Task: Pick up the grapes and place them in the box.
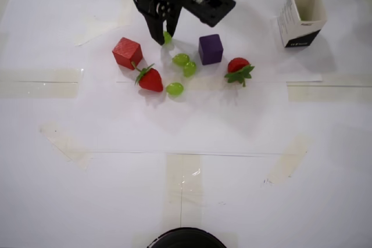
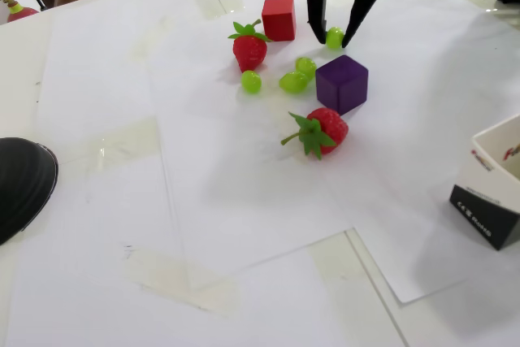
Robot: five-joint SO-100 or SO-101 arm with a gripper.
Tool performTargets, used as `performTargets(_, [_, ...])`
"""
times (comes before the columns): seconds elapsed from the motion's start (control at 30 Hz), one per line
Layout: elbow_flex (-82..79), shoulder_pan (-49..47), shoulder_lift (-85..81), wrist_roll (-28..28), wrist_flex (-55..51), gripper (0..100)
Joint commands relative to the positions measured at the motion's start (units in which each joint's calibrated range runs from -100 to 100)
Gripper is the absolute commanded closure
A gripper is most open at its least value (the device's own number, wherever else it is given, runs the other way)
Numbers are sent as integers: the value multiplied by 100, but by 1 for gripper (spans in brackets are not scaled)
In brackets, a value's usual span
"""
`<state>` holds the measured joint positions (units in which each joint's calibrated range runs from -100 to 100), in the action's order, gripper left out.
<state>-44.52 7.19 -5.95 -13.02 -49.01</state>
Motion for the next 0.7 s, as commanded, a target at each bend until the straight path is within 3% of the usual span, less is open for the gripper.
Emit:
performTargets(0.0, [16, 75, -179, 0, -25, 93])
performTargets(0.1, [334, 75, -342, 24, -597, 93])
performTargets(0.23, [1680, -307, -738, -137, -2264, 93])
performTargets(0.4, [3362, -1616, -953, -913, -3881, 93])
performTargets(0.53, [3752, -2844, -910, -1617, -4110, 92])
performTargets(0.67, [3789, -3925, -669, -2144, -3628, 91])
